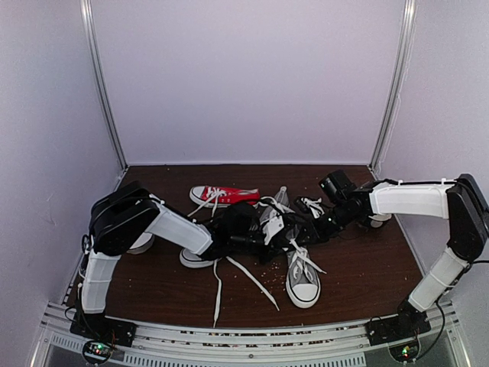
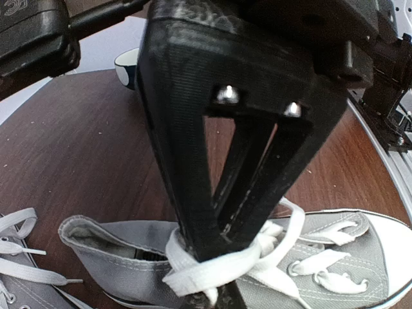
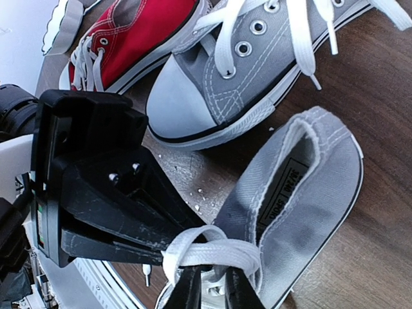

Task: Tie the shoes
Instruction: Cross the half-tied shoelace with the shoelace loop.

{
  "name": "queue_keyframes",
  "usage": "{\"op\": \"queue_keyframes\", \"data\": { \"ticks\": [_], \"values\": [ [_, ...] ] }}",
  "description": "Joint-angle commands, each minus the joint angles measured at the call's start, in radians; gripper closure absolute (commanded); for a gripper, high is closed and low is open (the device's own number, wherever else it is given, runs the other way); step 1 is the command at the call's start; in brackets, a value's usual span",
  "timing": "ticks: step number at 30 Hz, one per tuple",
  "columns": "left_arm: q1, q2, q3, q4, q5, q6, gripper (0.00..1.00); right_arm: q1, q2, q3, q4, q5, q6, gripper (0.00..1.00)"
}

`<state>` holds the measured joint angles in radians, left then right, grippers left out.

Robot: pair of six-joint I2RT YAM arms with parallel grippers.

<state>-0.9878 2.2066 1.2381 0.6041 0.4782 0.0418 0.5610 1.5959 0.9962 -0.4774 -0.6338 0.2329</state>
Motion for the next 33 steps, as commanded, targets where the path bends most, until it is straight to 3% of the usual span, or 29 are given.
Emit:
{"op": "queue_keyframes", "data": {
  "ticks": [1, 9, 13, 26, 33],
  "values": [
    [0.009, 0.019, 0.024, 0.060, 0.025, -0.017, 0.97, 0.014, 0.019, 0.025, 0.009, -0.024, 0.008, 0.85],
    [0.008, 0.022, 0.027, 0.066, 0.018, -0.022, 0.97, 0.024, 0.032, 0.035, -0.046, -0.021, -0.013, 0.87],
    [0.009, 0.021, 0.024, 0.066, 0.017, -0.023, 0.97, 0.023, 0.019, 0.059, -0.099, 0.020, -0.037, 1.00],
    [0.009, 0.015, 0.011, 0.070, 0.017, -0.023, 0.97, 0.006, -0.023, 0.083, -0.145, 0.036, -0.044, 1.00],
    [0.009, 0.018, 0.011, 0.076, 0.025, -0.028, 0.97, 0.025, 0.009, 0.044, -0.072, 0.014, 0.011, 0.91]
  ]
}}
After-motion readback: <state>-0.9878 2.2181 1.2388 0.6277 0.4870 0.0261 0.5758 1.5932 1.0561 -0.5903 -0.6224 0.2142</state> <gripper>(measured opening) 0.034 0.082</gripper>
